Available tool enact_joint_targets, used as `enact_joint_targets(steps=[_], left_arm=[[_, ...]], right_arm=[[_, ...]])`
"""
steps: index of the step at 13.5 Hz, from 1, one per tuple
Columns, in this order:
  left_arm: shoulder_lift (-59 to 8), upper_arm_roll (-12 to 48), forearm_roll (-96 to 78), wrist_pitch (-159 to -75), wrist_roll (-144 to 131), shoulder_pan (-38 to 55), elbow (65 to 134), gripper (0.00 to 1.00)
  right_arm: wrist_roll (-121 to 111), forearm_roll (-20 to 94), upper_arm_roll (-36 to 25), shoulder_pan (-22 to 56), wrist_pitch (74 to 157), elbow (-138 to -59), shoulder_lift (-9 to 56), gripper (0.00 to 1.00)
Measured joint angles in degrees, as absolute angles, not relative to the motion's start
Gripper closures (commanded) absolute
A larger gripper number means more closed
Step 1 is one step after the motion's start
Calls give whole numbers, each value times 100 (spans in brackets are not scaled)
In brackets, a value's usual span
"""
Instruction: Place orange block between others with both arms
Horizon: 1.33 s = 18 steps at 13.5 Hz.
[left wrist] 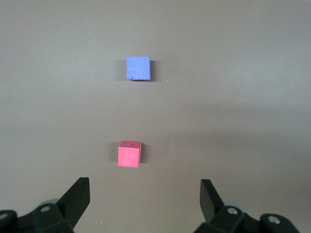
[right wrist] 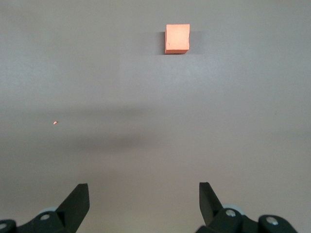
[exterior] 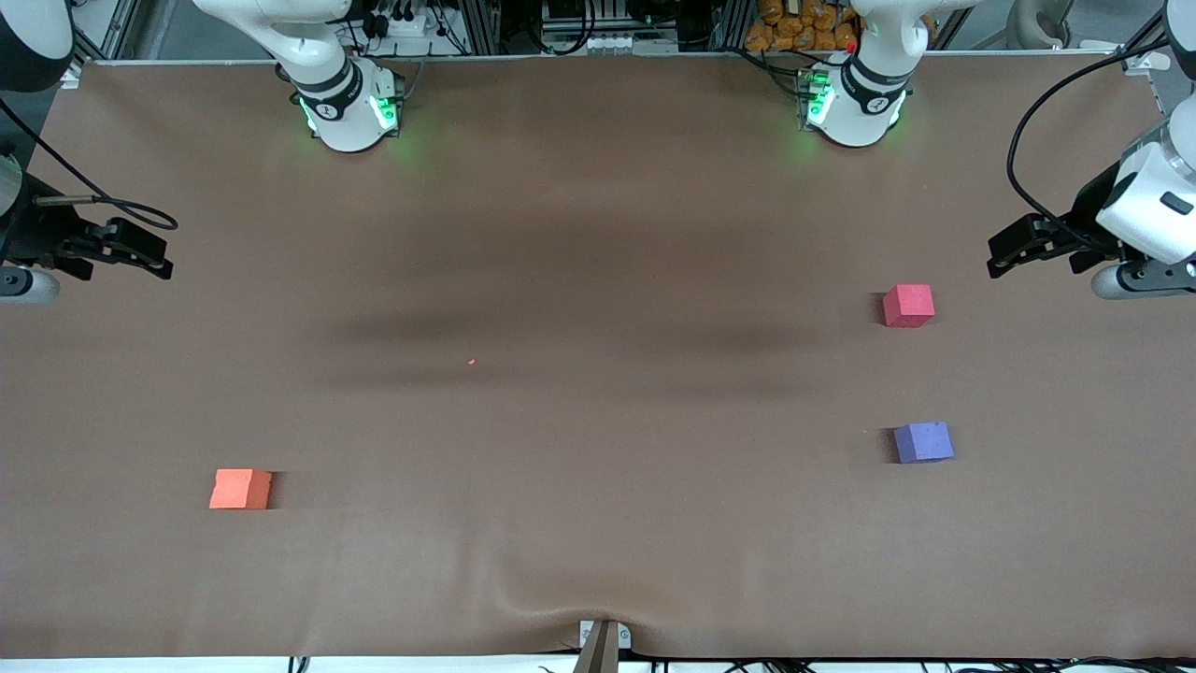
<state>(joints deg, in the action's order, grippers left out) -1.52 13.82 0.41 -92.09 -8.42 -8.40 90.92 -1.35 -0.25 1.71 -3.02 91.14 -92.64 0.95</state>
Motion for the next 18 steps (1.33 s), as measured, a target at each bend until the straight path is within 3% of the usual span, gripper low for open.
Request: enact_joint_targets(steps=[12, 15, 18], left_arm=[[-199, 1348, 49, -8769, -794, -853, 8932, 0], [-205, 1348, 49, -8760, -794, -853, 8950, 0], [-217, 1346, 49, -8758, -794, -856, 8977, 0]], right_arm=[[-150, -18, 169, -366, 9111, -9338, 143, 0], [-167, -16, 164, -473, 9703, -9472, 640, 0], [-176, -16, 162, -541, 10687, -9457, 1664, 0]])
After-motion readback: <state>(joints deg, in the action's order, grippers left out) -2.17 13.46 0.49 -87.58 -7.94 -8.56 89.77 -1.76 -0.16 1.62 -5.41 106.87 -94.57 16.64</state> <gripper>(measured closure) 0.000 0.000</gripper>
